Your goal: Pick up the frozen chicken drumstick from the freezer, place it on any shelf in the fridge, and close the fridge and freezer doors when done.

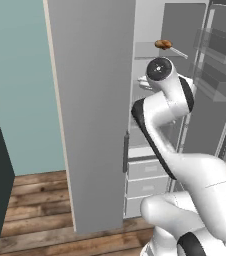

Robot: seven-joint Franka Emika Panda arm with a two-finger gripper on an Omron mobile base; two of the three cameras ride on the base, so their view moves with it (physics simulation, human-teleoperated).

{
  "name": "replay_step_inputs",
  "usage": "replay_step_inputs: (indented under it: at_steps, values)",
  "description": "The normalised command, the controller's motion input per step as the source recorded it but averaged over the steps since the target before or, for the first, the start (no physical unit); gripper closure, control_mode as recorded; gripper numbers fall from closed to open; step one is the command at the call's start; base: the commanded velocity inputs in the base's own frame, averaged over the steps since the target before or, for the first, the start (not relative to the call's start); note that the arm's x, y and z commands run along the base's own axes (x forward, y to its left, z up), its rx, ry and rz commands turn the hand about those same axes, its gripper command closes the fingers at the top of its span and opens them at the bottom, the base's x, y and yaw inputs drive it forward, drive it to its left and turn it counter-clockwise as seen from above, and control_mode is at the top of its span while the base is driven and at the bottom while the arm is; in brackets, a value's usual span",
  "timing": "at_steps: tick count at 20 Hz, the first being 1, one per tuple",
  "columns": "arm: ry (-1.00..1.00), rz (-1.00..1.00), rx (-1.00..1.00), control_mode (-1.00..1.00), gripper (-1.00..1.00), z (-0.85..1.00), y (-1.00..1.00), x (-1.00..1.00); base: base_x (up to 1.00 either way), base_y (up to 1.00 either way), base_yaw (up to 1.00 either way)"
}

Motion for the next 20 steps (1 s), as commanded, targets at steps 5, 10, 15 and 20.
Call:
replay_step_inputs:
  at_steps: [5, 10, 15, 20]
  values:
    - [0.16, 0.0, 0.05, -1.0, -1.0, -0.08, -0.05, -1.0, 0.0, 0.0, 0.0]
    - [0.11, 0.0, 0.03, -1.0, -1.0, -0.2, -0.12, -1.0, 0.0, 0.0, 0.0]
    - [0.02, 0.0, 0.1, -1.0, -1.0, -0.08, -0.84, -1.0, 0.0, 0.0, 0.0]
    - [-0.13, 0.1, 0.07, -1.0, -1.0, 0.0, -1.0, -1.0, 0.0, 0.0, 0.0]
